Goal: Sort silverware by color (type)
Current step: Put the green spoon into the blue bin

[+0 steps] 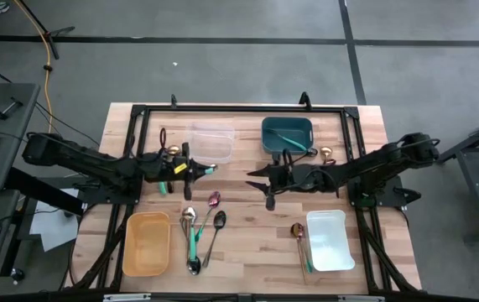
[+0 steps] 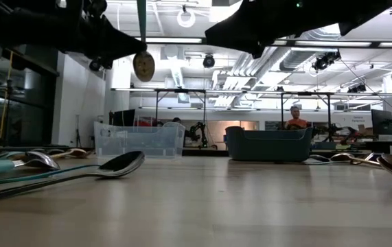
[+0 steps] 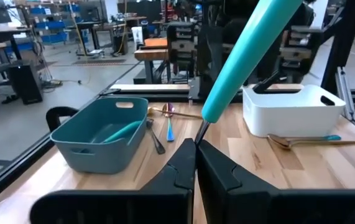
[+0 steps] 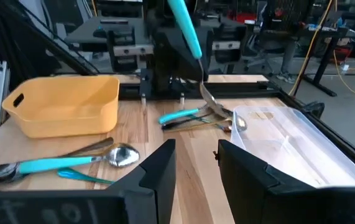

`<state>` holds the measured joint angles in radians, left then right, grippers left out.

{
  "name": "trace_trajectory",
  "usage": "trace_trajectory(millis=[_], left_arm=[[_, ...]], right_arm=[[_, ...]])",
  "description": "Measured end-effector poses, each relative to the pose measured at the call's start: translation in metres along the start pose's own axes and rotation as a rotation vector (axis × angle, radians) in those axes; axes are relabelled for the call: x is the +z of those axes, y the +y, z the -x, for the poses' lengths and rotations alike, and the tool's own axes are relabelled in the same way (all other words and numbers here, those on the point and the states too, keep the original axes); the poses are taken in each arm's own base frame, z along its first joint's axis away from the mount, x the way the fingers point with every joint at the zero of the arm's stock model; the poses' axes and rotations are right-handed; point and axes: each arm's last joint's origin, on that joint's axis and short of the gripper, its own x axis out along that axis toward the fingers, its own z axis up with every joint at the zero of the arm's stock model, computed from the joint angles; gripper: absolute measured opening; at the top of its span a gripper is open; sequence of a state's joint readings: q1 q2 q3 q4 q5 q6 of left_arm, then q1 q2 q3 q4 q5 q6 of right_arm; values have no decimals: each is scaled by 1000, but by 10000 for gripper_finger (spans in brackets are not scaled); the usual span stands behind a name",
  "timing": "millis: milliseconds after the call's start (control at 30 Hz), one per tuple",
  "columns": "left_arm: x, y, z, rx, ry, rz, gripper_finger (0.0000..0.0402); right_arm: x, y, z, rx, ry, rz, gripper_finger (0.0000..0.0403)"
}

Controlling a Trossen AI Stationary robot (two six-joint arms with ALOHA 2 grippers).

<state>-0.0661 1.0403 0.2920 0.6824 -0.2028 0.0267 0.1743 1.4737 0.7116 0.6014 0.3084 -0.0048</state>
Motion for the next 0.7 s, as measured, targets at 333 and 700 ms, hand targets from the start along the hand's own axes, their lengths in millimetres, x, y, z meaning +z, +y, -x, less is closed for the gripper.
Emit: trace_trajectory(millis=[333, 700], left_arm=[[-14, 4, -9, 33, 73, 127, 0], [-28, 6, -25, 43, 76, 248, 0]], right_arm=[[-13, -10, -38, -69, -237, -2, 117], [-3, -6, -76, -78, -179, 53, 237]])
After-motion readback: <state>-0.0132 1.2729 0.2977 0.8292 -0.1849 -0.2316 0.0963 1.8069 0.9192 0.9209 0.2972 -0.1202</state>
